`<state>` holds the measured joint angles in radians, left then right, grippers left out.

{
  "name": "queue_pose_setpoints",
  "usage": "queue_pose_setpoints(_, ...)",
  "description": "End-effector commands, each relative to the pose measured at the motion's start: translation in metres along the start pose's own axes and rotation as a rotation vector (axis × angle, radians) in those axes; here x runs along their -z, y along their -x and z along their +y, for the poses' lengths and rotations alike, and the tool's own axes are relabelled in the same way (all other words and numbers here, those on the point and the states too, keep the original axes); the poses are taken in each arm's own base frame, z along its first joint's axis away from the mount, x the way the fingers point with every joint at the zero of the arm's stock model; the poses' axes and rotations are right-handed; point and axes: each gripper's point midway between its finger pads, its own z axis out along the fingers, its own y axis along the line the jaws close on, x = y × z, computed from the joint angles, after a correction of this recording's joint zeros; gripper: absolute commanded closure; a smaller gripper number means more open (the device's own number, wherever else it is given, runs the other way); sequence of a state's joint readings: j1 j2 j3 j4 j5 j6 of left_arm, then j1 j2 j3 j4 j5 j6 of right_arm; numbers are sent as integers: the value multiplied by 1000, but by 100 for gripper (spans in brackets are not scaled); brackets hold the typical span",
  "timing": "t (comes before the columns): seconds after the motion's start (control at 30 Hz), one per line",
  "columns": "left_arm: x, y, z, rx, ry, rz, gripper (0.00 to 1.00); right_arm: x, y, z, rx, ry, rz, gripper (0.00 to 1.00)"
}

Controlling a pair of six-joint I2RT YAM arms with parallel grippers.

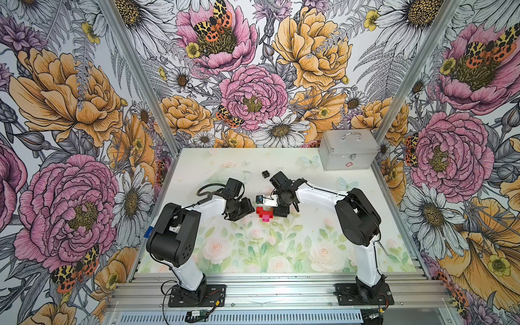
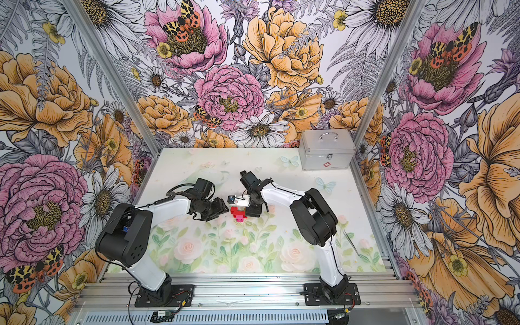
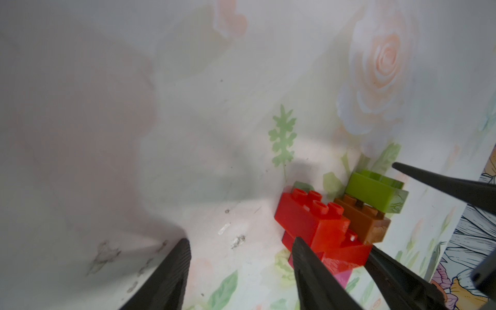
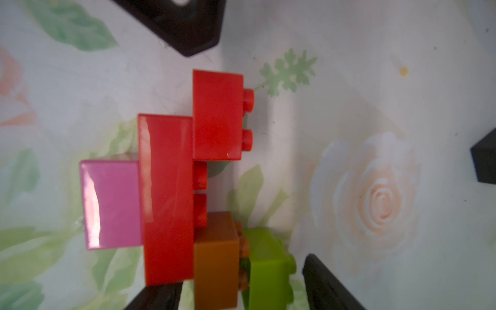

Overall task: Assemble the letter v with lego
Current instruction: Assemble the lego brick with the lego brick.

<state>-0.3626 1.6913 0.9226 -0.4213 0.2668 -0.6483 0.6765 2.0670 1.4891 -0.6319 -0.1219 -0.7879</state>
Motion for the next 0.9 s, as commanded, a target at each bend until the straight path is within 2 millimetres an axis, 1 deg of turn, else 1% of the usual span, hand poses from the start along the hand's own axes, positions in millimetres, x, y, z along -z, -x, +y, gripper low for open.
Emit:
queue_pose_setpoints(0.0,-20,-19,30,15,100,73,38,-6,1,-4,36,3,3,26)
queue_pose_setpoints(0.23,-18,-13,33,28,93,69,38,-4,9,-8,74,-6,-12,28)
queue_pose_setpoints(0.37,-16,-11,32,29,85,63,38,-3,9,-6,77,4,-18,33)
queue_pose_setpoints(0.53,-16,-10,31,29,80,64,38,-3,8,-4,66,10,-12,34)
queue_pose_setpoints(0.57,-16,-10,31,28,80,65,38,-3,8,-4,61,10,-12,35)
queue_pose_setpoints(0.6,-16,-10,31,29,78,64,38,-3,9,-4,59,11,-14,40)
queue_pose_setpoints(0.63,-16,-10,31,29,79,64,38,-3,9,-4,55,12,-14,41)
queue_pose_setpoints(0.87,-17,-10,31,27,81,66,38,-5,10,0,54,27,-19,41)
